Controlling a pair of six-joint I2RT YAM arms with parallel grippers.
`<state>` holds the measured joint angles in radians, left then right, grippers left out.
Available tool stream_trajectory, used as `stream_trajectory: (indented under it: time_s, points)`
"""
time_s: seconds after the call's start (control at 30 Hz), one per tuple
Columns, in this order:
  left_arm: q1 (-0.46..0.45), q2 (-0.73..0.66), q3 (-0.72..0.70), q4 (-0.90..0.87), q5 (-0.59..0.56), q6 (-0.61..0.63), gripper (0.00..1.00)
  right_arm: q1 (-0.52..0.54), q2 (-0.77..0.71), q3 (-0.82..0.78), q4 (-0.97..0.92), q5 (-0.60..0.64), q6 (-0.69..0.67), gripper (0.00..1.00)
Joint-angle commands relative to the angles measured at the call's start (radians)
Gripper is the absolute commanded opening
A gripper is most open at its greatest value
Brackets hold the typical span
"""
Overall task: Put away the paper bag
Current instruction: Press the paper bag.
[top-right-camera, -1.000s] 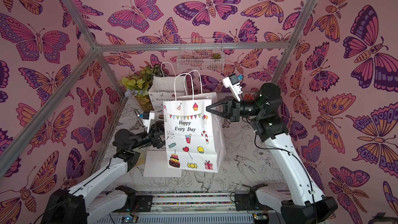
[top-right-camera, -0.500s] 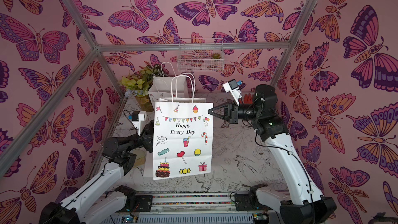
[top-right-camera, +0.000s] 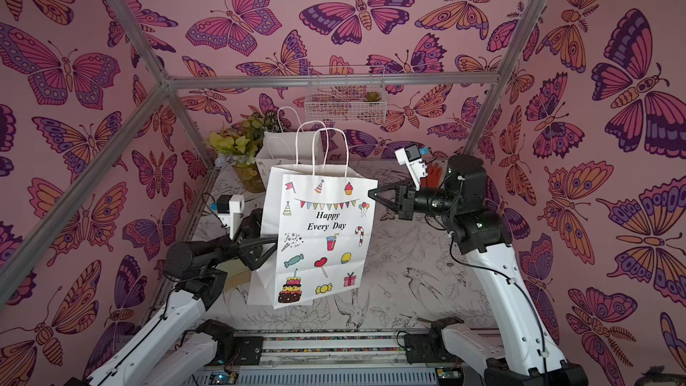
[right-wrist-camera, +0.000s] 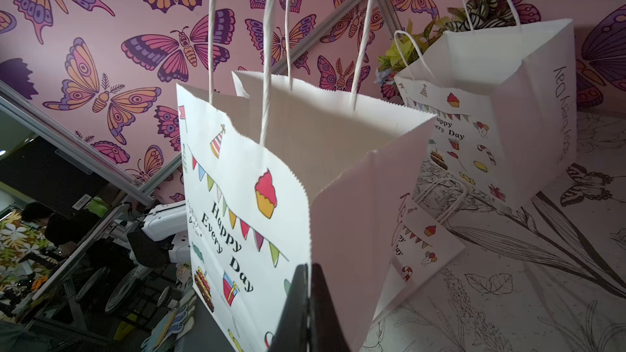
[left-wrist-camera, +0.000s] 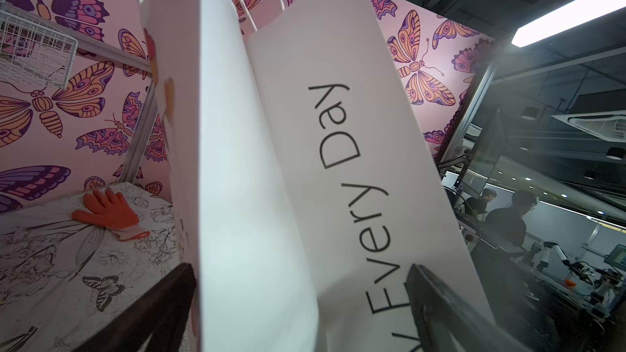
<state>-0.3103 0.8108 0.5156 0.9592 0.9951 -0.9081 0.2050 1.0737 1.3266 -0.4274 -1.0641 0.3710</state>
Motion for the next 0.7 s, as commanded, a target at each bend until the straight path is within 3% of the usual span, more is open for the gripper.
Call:
stream_trajectory:
  time_s: [0.0,0.37,0.53,0.67]
  points:
    - [-0.006,-0.004,0.023,0.034,-0.006,-0.021,1.00,-0.006,-0.016,0.017,-0.087,0.075,-0.080,0.00]
    - [-0.009,0.065,0.027,0.144,-0.012,-0.104,1.00,0.031,-0.036,-0.025,-0.128,0.125,-0.121,0.00]
    - [-0.020,0.081,0.036,0.122,-0.006,-0.089,1.00,0.120,-0.025,-0.003,-0.214,0.269,-0.189,0.00]
    - [-0.033,0.060,0.052,-0.011,-0.011,-0.007,1.00,0.196,-0.002,0.035,-0.276,0.398,-0.230,0.00]
